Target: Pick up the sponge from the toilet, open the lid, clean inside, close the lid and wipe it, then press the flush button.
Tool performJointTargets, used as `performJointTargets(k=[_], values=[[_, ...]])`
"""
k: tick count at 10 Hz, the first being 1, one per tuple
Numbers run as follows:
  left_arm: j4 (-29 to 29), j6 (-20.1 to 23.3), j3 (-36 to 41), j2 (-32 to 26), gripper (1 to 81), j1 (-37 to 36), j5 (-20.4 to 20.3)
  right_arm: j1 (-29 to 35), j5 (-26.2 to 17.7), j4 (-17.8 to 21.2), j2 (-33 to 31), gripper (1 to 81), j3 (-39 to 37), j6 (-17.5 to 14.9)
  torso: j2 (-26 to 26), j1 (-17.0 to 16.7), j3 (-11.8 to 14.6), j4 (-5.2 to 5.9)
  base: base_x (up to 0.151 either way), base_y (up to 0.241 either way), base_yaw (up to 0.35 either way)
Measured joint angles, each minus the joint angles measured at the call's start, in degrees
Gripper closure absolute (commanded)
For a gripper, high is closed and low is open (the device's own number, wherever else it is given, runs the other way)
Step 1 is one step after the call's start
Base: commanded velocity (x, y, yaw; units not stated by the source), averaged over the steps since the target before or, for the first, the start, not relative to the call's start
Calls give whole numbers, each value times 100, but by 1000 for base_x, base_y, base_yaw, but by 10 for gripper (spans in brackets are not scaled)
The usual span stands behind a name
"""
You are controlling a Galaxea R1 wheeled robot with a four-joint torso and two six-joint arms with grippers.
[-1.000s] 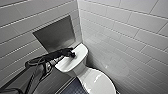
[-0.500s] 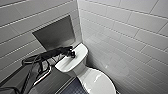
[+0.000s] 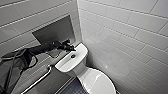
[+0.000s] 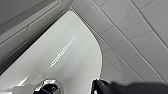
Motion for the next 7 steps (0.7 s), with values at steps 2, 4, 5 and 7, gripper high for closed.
performJointTargets(k=[2,4,5,7], values=[[-55,28,934,-571,811,-88,37,43,-5,0,-2,811,0,2,0,2,0,0,0,0,0],[-52,91,1891,-1133,811,46,32,191,-6,0,0,811,0,4,0,2,0,0,0,0,0],[-57,130,2330,-1393,811,217,48,282,-6,2,-2,811,0,4,0,2,0,0,0,0,0],[-77,155,3076,-2061,811,879,117,458,-20,9,0,811,-10,4,0,2,0,0,0,0,0]])
